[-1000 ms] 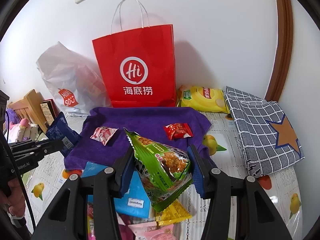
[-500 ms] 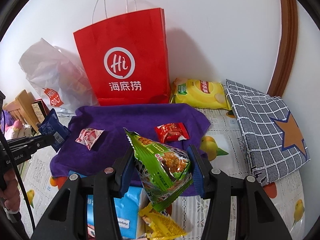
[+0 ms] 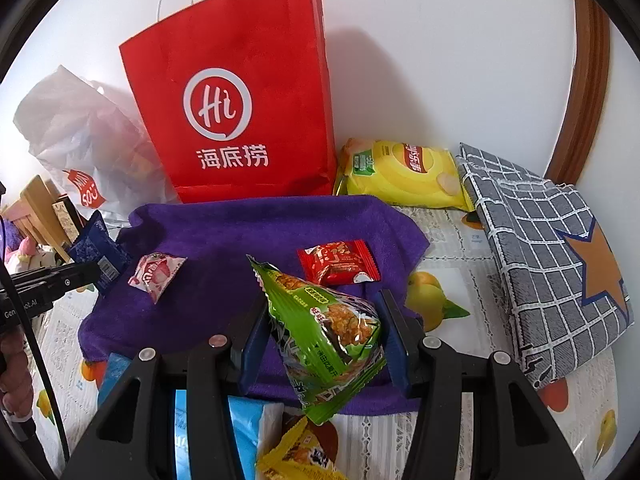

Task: Organize snacks
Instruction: 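Carry the blue packet and green bag over the purple towel with both grippers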

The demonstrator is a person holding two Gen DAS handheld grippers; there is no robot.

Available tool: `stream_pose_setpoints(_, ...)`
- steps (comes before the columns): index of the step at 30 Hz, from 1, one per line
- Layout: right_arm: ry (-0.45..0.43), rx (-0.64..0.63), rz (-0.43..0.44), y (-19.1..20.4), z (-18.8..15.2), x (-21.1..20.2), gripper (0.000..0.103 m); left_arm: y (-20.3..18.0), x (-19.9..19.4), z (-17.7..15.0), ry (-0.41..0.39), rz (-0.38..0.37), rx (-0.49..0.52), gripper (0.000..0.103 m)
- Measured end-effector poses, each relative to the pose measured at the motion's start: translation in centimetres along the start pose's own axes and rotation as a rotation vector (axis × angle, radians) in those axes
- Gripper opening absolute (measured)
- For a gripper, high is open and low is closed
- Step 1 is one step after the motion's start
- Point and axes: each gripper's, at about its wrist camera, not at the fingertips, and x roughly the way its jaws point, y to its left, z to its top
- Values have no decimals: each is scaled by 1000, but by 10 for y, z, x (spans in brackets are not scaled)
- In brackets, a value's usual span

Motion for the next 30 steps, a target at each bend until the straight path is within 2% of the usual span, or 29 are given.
stream_pose_setpoints(7, 14, 5, -5, -3, 2, 13, 51, 9, 9, 1, 7, 6, -11, 12)
stream_pose_setpoints(15, 41, 7, 10, -4, 0, 30, 51, 19, 23, -1, 30, -32, -50, 12)
stream_pose_setpoints(30, 97, -21, 19, 4, -4, 57, 51, 13, 46, -8, 105, -31, -32, 12)
